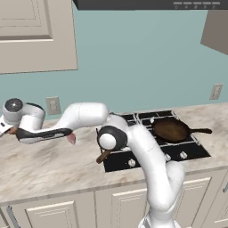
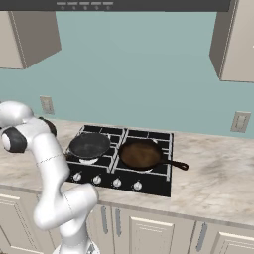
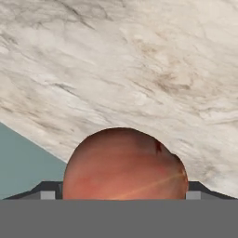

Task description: Place both pans onto different burners. Then place the onion and the steak on different pans.

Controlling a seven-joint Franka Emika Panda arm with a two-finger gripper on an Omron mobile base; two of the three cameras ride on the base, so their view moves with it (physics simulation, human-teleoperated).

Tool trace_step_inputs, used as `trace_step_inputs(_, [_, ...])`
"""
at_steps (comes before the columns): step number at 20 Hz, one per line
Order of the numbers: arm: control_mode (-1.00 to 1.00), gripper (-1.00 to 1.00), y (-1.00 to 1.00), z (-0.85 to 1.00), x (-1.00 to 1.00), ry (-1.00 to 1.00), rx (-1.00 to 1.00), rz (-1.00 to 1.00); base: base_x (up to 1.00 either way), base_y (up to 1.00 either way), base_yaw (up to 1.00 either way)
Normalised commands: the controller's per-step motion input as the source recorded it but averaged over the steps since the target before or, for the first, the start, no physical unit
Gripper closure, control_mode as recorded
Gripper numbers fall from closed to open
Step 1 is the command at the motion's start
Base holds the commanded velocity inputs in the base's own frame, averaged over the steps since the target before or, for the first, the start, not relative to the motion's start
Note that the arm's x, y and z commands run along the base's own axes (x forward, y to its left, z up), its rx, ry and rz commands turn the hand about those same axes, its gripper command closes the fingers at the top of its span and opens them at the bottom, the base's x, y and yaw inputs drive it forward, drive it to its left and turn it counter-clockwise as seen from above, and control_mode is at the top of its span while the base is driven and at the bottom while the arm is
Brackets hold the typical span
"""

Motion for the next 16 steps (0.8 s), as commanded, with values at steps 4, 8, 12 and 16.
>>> trace_step_inputs(4, [-1.00,1.00,-0.67,0.54,-0.05,0.00,0.02,-0.16,0.00,0.00,0.00])
trace_step_inputs(8, [-1.00,1.00,-0.54,0.43,-0.22,0.00,0.05,-0.14,0.00,0.00,0.00])
trace_step_inputs(12, [-1.00,1.00,-0.34,0.36,-0.39,-0.04,0.08,-0.12,0.00,0.00,0.00])
trace_step_inputs(16, [-1.00,1.00,-0.30,0.43,-0.41,-0.07,0.08,-0.12,0.00,0.00,0.00])
